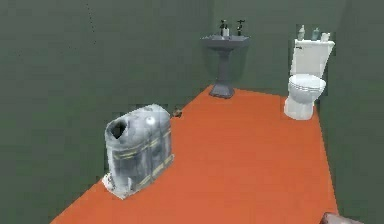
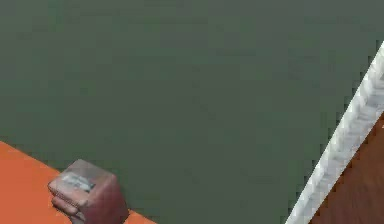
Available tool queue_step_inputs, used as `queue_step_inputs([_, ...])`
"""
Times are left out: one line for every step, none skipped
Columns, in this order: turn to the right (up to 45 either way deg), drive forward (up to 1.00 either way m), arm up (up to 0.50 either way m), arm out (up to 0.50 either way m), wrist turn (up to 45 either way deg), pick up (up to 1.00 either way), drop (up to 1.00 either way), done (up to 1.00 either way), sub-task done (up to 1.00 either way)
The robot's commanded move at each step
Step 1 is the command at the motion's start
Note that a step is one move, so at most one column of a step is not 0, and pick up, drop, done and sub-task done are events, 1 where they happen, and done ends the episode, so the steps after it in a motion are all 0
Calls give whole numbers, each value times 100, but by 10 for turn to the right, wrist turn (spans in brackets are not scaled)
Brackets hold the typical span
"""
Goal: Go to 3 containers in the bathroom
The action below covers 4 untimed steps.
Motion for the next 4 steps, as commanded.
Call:
queue_step_inputs([0,30,0,0,0,0,0,0,0])
queue_step_inputs([-300,0,0,0,0,0,0,0,0])
queue_step_inputs([0,25,0,0,0,0,0,0,0])
queue_step_inputs([0,0,0,0,0,0,0,100,0])
